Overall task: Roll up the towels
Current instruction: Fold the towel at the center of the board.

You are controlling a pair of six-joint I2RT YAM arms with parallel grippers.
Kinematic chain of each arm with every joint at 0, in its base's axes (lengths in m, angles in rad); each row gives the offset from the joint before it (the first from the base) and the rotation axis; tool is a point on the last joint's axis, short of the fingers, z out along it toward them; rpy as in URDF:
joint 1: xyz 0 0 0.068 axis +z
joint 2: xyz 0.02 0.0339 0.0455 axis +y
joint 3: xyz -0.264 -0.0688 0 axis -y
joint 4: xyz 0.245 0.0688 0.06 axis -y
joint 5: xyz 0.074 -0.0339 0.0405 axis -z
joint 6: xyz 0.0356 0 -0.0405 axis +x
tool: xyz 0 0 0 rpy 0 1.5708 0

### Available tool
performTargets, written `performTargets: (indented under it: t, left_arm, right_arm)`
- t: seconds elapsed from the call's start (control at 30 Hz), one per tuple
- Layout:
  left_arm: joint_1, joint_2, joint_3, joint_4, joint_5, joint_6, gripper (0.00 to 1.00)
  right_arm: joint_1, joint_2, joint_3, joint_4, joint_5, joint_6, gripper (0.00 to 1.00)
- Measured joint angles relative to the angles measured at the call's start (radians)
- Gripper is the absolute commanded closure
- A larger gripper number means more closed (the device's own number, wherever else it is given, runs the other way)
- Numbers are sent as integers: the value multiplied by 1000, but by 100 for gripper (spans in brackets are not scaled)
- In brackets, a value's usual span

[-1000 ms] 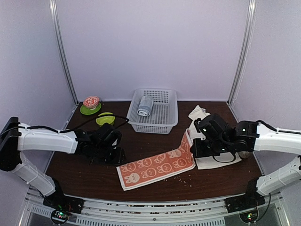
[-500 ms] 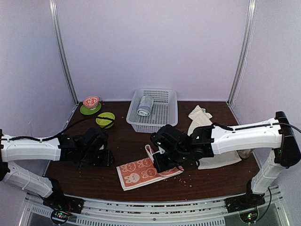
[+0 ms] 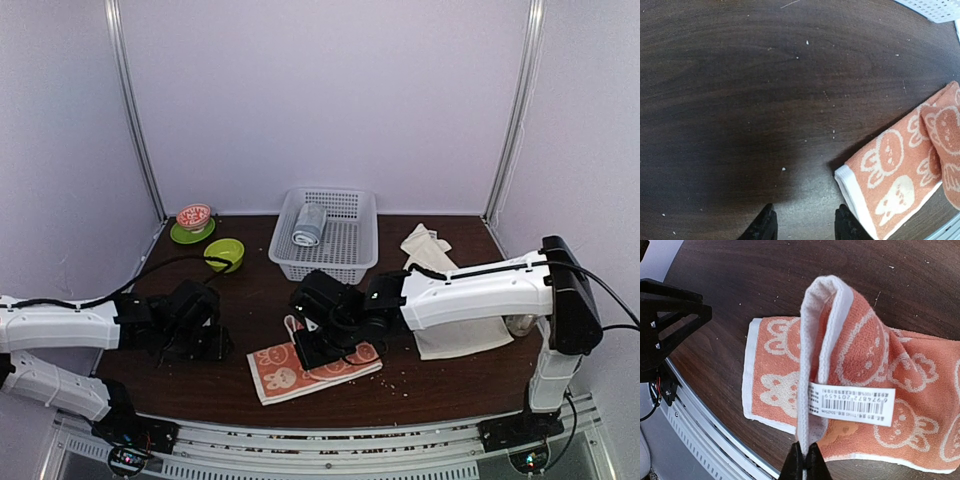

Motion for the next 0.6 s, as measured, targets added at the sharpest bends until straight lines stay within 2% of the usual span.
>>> performTargets:
  t: [0.6]
  left_arm:
    - [0,-6,-13,-1,-9,-5,59]
  right_arm:
    - [24,108,141,-48,-1,-2,100]
